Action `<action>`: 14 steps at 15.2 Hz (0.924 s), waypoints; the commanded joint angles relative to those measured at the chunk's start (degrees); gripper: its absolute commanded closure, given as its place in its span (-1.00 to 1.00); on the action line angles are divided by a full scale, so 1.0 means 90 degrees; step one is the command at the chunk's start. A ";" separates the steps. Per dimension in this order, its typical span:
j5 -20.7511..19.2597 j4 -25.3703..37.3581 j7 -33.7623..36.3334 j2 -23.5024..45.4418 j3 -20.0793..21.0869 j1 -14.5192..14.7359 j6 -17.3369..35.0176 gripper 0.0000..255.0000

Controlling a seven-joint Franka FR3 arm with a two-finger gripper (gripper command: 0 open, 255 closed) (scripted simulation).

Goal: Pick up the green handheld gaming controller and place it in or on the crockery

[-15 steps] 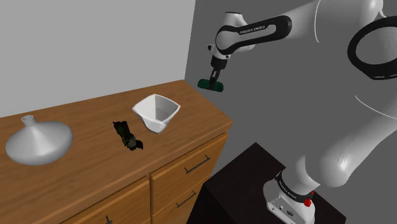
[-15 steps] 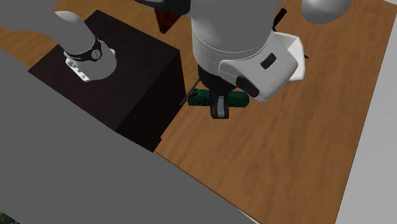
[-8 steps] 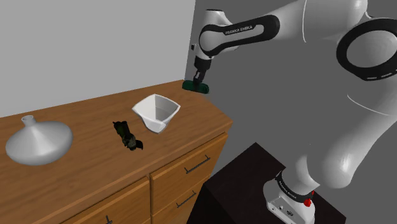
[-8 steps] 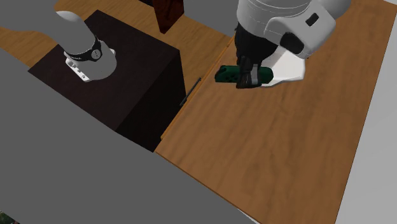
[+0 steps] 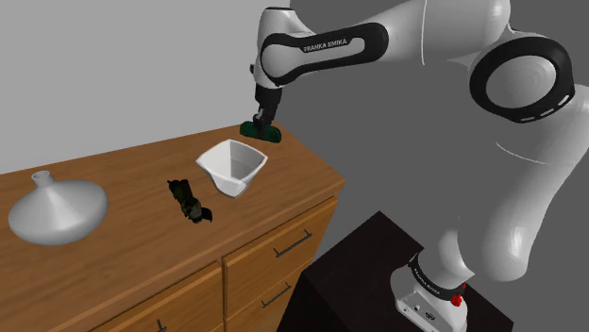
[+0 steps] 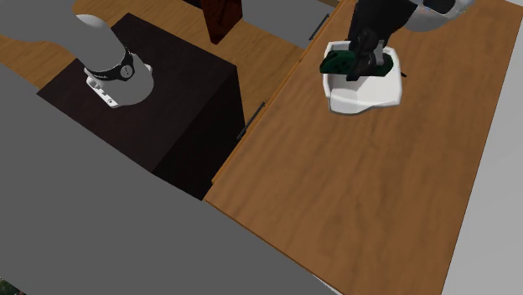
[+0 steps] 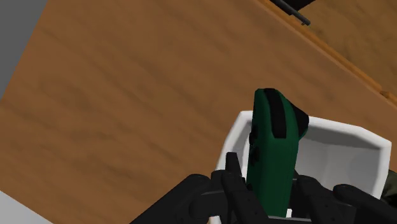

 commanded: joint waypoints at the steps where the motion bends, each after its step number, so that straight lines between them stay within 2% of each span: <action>1: -0.0018 0.0374 0.0232 0.0270 0.0081 0.0135 -0.0101 1.00; 6: -0.0087 0.1453 0.0769 0.1008 0.0250 0.0490 -0.0441 1.00; 14: -0.0091 0.1024 0.0771 0.1186 0.0246 0.0492 0.0165 1.00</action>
